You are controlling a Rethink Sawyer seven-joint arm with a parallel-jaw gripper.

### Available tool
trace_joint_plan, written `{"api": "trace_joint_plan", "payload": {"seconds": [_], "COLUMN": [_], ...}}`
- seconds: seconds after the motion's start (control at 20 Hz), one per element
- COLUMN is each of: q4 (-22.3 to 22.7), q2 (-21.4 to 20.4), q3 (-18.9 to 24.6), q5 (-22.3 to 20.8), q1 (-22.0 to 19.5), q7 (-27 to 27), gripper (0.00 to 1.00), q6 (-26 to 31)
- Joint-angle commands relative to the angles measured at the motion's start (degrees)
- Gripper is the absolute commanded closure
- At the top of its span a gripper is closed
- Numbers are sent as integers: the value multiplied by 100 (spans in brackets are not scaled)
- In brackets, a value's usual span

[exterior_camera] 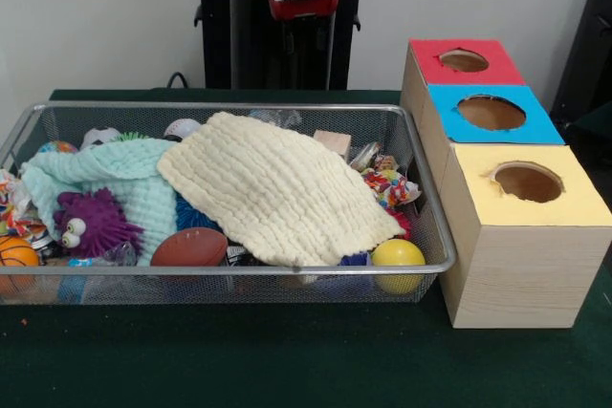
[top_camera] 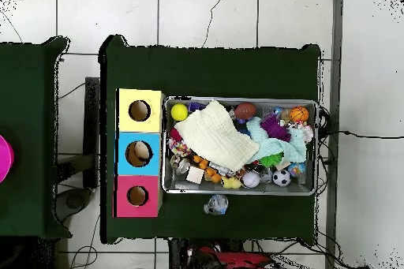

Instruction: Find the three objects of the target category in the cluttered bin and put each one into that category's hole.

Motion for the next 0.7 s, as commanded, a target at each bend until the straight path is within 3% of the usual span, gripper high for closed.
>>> {"api": "trace_joint_plan", "payload": {"seconds": [0.05,0.4,0.7], "q4": [-756,-696,-808], "q2": [5,-117,-518], "q3": [340,345,670], "q5": [63,53,351], "q1": [-91,-87,-157], "q7": [659,629,501], "gripper": [0,0,0], "q6": [164,242,965]}}
